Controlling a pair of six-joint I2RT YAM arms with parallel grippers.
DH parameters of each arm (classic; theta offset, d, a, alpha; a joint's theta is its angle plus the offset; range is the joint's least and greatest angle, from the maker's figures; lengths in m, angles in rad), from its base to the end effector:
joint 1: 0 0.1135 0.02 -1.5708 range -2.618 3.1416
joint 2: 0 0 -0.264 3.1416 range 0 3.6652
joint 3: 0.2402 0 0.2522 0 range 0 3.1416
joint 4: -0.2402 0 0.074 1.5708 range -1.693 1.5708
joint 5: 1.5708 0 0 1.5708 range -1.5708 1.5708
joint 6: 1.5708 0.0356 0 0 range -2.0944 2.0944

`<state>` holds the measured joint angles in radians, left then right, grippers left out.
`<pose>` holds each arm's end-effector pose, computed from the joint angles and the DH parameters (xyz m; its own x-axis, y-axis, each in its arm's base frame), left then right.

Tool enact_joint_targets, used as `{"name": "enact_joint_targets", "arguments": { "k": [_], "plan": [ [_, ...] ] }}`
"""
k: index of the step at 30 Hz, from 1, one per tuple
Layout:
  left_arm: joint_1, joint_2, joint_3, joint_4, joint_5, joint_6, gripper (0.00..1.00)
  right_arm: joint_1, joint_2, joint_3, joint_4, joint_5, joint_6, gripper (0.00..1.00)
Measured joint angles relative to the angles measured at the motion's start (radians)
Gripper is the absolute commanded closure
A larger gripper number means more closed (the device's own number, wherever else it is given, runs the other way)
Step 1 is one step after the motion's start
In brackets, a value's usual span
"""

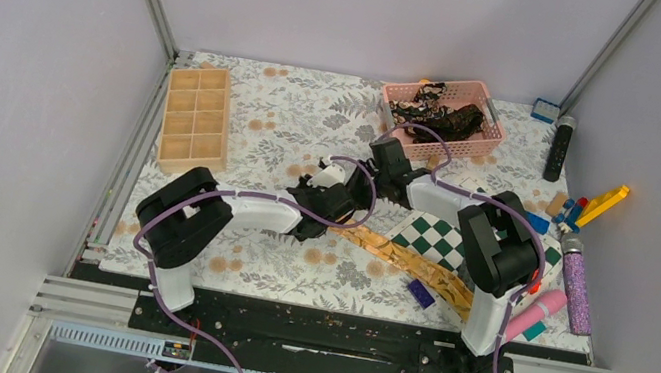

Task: Roll the ties
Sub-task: Roll the tie at the center of the board.

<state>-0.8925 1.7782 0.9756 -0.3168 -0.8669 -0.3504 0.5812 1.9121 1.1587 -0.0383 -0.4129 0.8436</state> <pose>0.2282 -0.2400 0.1500 -0.6317 0.4298 -0.6452 0.0835 0.8651 0.4945 0.3290 0.2332 0.1626 -0.9471 0.1966 -0.2538 -0.0467 0.6979 0.7147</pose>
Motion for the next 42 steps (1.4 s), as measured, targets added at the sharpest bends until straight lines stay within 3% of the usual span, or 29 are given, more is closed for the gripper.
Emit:
{"name": "enact_joint_targets", "arguments": {
  "k": [42],
  "plan": [
    [0.028,0.02,0.008,-0.035,0.002,0.036,1.0,0.09,0.176,0.13,-0.034,-0.009,0.014,0.98]
  ]
}}
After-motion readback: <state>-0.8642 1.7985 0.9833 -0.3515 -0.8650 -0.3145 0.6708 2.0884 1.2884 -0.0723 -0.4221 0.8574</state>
